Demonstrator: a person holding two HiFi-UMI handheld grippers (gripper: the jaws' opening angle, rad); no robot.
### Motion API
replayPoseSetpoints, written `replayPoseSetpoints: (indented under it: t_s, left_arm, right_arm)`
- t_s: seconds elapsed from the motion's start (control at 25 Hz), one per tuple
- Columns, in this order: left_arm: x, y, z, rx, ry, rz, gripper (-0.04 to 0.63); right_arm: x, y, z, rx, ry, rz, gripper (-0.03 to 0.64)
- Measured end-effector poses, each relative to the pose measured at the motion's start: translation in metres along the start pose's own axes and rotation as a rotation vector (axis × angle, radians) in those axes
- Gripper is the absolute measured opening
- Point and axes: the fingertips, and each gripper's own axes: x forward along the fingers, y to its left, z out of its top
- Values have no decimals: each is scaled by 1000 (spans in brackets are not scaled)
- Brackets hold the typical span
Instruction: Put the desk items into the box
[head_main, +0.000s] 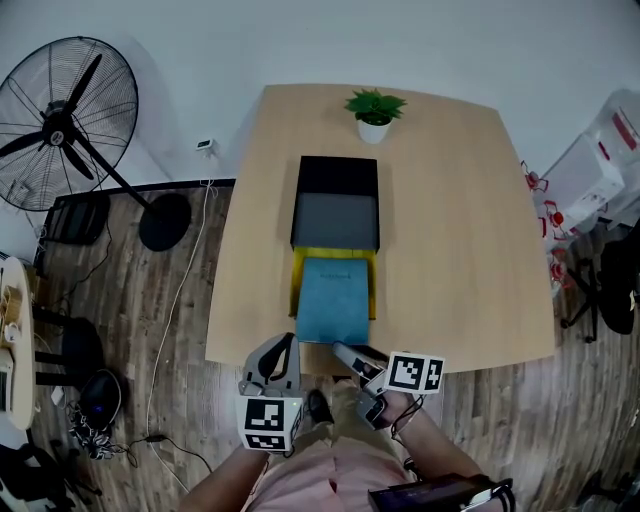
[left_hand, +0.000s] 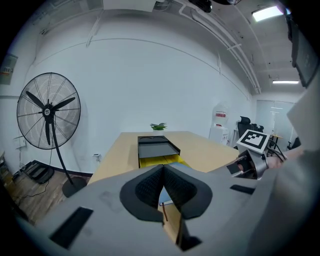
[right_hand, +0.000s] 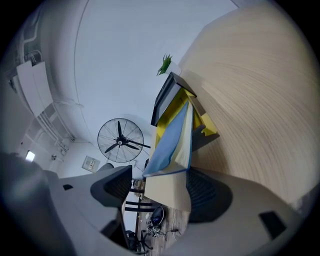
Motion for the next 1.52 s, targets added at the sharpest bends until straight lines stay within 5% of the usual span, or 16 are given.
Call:
replayPoseSetpoints:
  t_s: [0.16, 0.32, 0.36, 0.56, 1.52]
  left_arm:
    - [-6, -5, -5, -1, -8, -5, 9]
    - [-11, -9, -12, 2, 4, -11, 9]
    - [-12, -10, -13, 2, 5, -11, 11]
    - [-14, -7, -8, 2, -9, 2, 9]
    - [19, 27, -7, -64, 34, 92, 9]
  right_arm:
    - [0, 3, -27, -33, 58, 1, 333]
    - [-2, 5, -43, -127, 87, -47, 18]
    - [-4, 5, -44, -156, 87, -69, 2]
    - [0, 10, -35, -265, 101, -111, 2]
    - [43, 16, 10, -235, 164, -82, 2]
